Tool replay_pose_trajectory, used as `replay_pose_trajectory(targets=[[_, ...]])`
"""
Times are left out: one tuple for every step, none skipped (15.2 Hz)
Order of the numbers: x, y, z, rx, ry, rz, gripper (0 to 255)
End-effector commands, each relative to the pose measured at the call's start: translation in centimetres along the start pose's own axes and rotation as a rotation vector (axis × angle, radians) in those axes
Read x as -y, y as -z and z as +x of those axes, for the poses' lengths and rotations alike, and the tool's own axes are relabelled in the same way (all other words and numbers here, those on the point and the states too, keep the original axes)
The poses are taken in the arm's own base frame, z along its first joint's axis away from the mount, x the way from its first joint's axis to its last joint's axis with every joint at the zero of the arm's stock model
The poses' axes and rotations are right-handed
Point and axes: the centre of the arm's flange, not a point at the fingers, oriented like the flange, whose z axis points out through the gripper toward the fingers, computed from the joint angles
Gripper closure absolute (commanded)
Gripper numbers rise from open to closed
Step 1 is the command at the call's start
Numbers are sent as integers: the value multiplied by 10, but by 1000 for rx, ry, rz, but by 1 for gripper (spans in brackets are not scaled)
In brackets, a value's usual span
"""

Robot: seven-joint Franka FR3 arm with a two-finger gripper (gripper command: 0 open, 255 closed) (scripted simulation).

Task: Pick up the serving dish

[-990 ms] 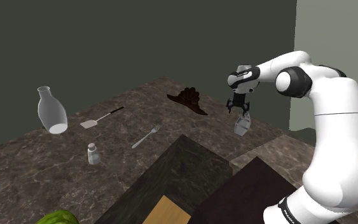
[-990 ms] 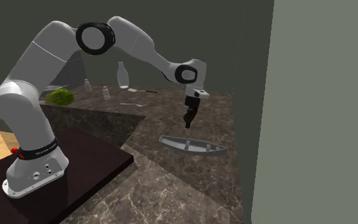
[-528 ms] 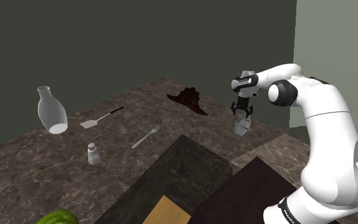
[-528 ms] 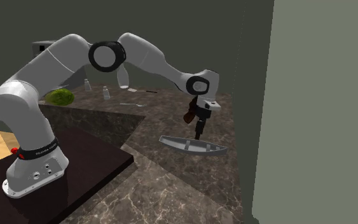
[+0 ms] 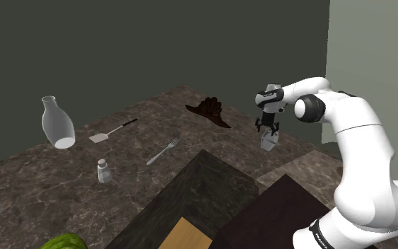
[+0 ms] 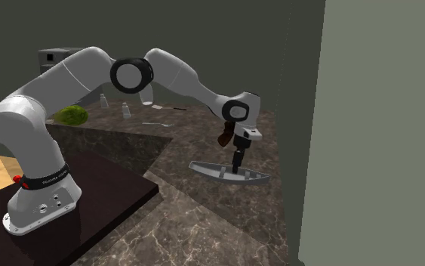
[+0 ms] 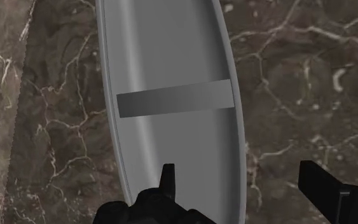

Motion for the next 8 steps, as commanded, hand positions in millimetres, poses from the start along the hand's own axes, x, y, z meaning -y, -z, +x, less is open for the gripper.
replay_pose_trajectory(targets=[[1,-2,0,0,0,0,255],[1,-2,0,0,0,0,255],[0,-2,0,0,0,0,255],[0,-2,0,0,0,0,255],[0,-2,0,0,0,0,255],[0,-2,0,0,0,0,255],[0,-2,0,0,0,0,255],[0,-2,0,0,0,0,255]])
